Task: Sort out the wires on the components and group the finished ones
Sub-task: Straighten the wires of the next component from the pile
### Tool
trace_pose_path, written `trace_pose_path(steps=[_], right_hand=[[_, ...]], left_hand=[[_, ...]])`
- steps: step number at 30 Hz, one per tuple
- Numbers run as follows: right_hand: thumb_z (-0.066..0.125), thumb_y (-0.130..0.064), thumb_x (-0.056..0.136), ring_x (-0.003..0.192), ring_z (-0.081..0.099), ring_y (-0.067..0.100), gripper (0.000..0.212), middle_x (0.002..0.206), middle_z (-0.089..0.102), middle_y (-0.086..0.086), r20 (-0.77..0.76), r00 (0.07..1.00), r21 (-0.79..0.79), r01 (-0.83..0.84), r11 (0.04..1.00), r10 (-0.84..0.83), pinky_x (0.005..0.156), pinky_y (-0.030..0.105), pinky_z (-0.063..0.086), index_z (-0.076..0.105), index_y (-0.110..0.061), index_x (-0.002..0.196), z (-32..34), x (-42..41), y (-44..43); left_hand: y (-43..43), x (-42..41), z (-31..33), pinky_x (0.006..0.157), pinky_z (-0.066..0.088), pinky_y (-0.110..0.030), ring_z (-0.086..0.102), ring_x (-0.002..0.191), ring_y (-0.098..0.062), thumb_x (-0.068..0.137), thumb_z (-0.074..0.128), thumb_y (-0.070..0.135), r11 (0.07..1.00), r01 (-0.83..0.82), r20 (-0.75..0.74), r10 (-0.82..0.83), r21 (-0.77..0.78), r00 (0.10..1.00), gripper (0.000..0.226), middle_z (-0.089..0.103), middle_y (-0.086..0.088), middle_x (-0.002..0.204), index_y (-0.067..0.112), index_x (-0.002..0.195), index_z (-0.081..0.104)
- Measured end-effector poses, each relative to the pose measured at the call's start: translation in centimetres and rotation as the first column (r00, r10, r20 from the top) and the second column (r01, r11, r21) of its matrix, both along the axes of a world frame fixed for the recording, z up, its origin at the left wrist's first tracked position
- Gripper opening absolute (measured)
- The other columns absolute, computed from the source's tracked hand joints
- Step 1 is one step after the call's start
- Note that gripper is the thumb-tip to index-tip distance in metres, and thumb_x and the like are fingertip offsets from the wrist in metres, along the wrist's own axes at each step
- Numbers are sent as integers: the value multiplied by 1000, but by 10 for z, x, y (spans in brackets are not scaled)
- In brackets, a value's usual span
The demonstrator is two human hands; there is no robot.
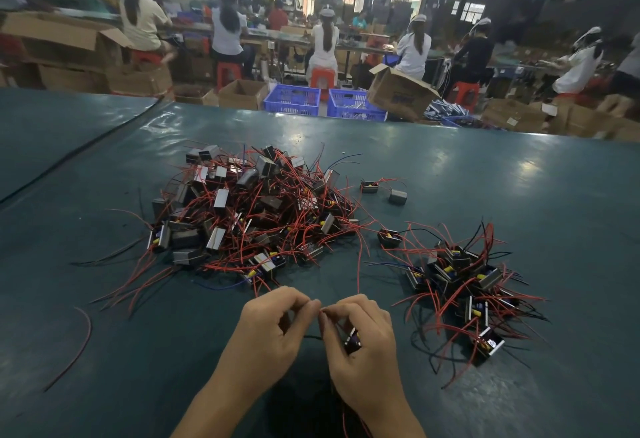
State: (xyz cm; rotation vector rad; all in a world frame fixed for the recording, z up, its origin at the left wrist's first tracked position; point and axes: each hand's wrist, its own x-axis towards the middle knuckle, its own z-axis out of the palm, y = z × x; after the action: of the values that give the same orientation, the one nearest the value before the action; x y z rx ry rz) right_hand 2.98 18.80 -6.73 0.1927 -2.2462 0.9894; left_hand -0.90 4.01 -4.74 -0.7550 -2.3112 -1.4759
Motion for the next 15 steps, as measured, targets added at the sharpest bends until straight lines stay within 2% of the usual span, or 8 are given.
trace_pose_path(steps=[2, 4, 7, 9, 12, 15], right_hand=[[60, -30, 88, 76, 51, -2, 10, 82, 56, -19, -13, 1000, 30, 6, 1000, -6, 78, 20, 35, 65, -25, 83, -2, -1, 1], [60, -29, 89, 75, 49, -2, 12, 82, 57, -17, -48, 999, 92, 28, 995, -24, 79, 20, 34, 66, -21, 83, -5, -2, 3], [58, -28, 91, 74, 51, 3, 16, 81, 58, -12, -102, 993, 178, 72, 981, -55, 77, 20, 35, 68, -18, 83, -7, -4, 3], [57, -28, 91, 75, 53, 4, 16, 83, 58, -12, -92, 993, 163, 84, 983, -69, 77, 21, 36, 68, -19, 85, -6, -5, 0], [60, -28, 91, 75, 54, 3, 7, 83, 56, -18, -54, 994, 23, 96, 995, -94, 76, 24, 40, 64, -25, 87, -4, -4, -1], [63, -22, 93, 68, 56, 10, 13, 74, 56, -14, 15, 989, -260, 146, 955, -147, 66, 25, 45, 59, -30, 84, -1, -5, 1]], left_hand=[[2, 0, -2, 51, 35, -10, 49, 53, -5, 90, 60, 30, 998, -28, -34, 27, -57, 999, 18, 54, 13, 63, 24, 74, 64], [7, 3, -4, 49, 33, -11, 47, 49, -5, 91, 62, 26, 998, -67, 23, 67, -21, 997, 24, 51, 12, 56, 23, 67, 61], [14, 4, -6, 45, 31, -16, 41, 43, -5, 92, 65, 20, 988, -122, 246, 95, 95, 965, 35, 48, 8, 47, 23, 57, 60], [16, 3, -5, 45, 33, -23, 40, 41, -6, 92, 64, 24, 972, -109, 376, 24, 209, 926, 35, 49, 2, 47, 18, 57, 62], [14, 5, 0, 40, 36, -25, 47, 37, -15, 85, 60, 39, 929, -104, 391, -47, 356, 919, 33, 59, -9, 54, 14, 64, 66], [8, 4, -1, 41, 43, -23, 55, 40, -19, 88, 57, 43, 928, -95, 292, -16, 360, 956, 30, 64, -8, 62, 20, 72, 69]])
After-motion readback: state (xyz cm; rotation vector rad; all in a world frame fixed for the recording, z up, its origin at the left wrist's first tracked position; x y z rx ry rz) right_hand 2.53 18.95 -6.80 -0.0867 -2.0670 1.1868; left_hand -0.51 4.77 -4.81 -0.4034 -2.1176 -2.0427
